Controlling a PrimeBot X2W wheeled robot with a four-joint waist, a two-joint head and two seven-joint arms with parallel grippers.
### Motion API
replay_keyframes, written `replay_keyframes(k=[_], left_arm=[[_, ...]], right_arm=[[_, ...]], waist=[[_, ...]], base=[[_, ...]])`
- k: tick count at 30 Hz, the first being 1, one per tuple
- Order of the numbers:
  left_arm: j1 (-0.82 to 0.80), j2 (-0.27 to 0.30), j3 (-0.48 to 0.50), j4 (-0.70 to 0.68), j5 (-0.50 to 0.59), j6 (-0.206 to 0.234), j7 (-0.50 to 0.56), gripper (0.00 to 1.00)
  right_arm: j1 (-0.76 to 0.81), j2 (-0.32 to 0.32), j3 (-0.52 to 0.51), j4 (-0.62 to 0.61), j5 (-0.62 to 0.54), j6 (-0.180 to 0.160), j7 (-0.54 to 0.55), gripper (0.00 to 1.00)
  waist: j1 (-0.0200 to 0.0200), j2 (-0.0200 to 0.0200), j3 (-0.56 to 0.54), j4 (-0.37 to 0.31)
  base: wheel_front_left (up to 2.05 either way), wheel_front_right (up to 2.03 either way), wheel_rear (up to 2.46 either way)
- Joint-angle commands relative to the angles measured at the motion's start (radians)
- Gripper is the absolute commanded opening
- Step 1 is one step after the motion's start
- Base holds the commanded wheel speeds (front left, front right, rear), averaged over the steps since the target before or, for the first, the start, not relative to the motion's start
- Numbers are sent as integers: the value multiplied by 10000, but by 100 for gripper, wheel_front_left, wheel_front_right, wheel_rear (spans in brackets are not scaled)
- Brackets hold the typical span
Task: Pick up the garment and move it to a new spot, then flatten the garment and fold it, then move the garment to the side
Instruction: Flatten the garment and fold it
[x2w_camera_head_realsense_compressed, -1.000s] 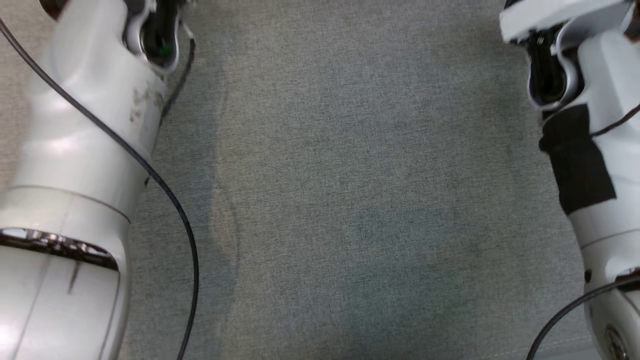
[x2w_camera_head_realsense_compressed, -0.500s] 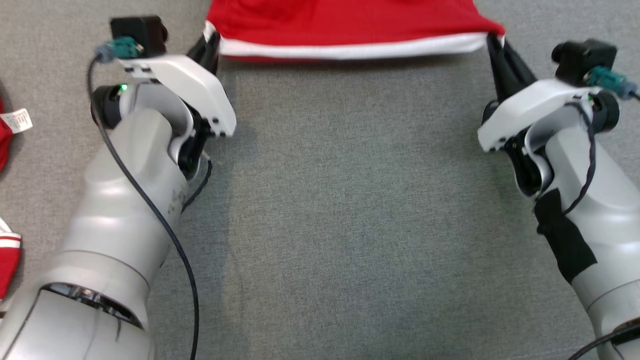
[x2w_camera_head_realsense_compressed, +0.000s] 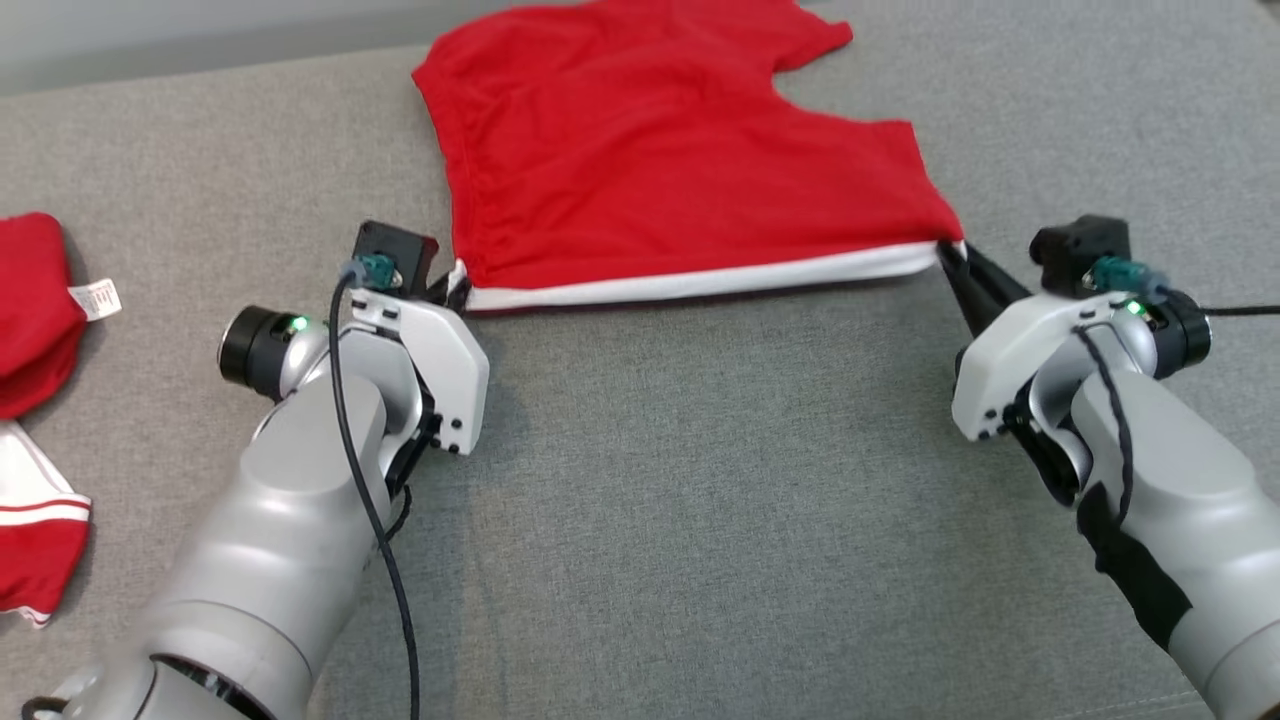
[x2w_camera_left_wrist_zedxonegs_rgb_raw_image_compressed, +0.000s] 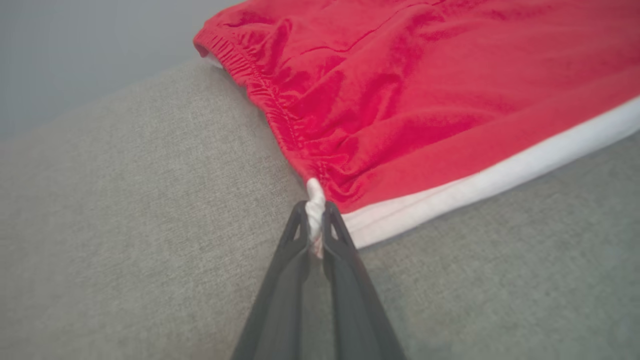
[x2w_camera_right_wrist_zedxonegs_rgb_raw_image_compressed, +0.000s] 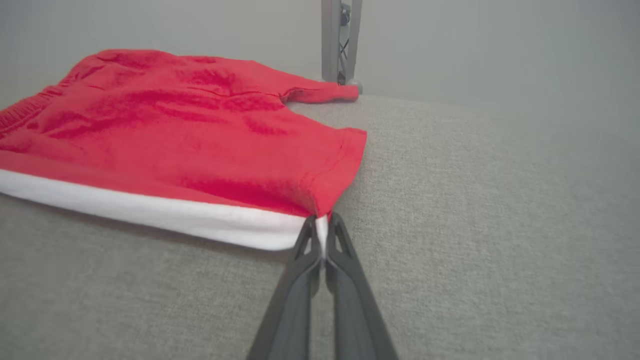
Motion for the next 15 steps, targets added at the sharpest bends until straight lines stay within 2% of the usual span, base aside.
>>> replay_keyframes(k=[1,5,10,15], left_arm=[[125,131,-34,63,59,88,-18,0],[491,151,-287,83,208,47,-122,0],[973,205,-653,108,429,-119,-17,0],[1633,189,-729,121,258,-296,7,0]], right_arm=[[142,-145,182,32,38,-7,40,0],[350,-427,1315,-19,-79,-7,5,0],[700,-653,2054,-39,710,-8,444,0],[1233,-1110,3208,-396,1328,-8,1188,0]], waist=[[0,0,-196,4],[0,0,-580,29],[0,0,-1129,71],[0,0,-1764,105]], base=[[0,0,0],[0,0,0],[0,0,0],[0,0,0]])
